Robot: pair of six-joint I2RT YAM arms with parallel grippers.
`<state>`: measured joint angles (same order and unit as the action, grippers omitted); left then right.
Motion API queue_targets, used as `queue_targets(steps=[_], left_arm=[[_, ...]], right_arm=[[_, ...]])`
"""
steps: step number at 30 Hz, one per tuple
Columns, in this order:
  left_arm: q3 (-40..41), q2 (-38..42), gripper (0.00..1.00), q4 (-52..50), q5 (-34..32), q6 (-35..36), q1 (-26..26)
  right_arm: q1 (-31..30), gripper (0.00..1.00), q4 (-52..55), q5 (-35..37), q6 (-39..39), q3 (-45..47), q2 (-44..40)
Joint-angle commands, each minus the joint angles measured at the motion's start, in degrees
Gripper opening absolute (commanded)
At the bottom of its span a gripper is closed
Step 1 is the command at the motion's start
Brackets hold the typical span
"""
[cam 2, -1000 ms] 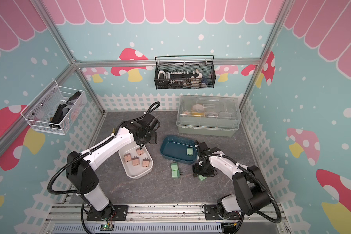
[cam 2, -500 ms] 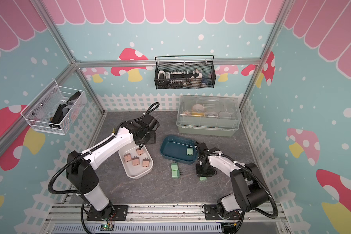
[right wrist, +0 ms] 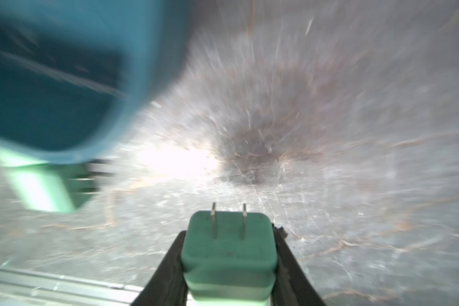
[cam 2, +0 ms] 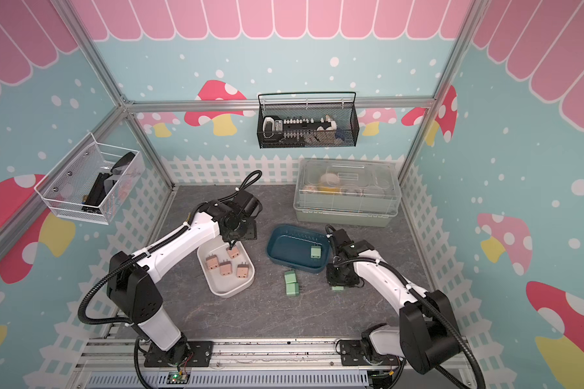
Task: Place the plugs by color into the storage box
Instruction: Pick up the plug from the center of the board, then place the plug in the storage box.
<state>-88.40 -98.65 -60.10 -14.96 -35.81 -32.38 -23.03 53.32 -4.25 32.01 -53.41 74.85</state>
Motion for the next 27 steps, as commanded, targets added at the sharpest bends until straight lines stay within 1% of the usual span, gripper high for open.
queue_targets(steps=[1,4,9,13,16,17,27], left_arm=[[0.5,1.7,0.68,0.3,-0.3,-1.4,0.3],[0.6,1.7,0.69,0.3,-0.2,-1.5,0.4],[1.8,2.7,0.69,0.2,0.0,-1.6,0.8],[3.2,4.0,0.69,0.3,0.3,-1.7,1.3],[4.1,4.4,0.69,0.3,2.1,-1.9,2.2],[4.4,4.4,0.69,0.3,2.8,-2.2,2.5],[4.9,4.5,0.70,0.3,4.2,-2.4,2.6]], right_arm=[[-0.8,0.31,5.6,1.6,0.3,-8.3,2.2],[-1.9,0.31,5.6,1.3,-0.1,-15.9,7.9],[-4.3,0.31,4.9,0.6,-2.0,-28.5,20.9],[-5.7,0.31,3.6,-0.2,-2.8,-35.0,30.2],[-6.8,0.31,2.3,0.1,-2.8,-36.5,33.5],[-7.2,0.31,1.7,0.2,-2.8,-36.4,35.7],[-8.9,0.31,-1.7,1.3,-2.7,-36.4,43.6]])
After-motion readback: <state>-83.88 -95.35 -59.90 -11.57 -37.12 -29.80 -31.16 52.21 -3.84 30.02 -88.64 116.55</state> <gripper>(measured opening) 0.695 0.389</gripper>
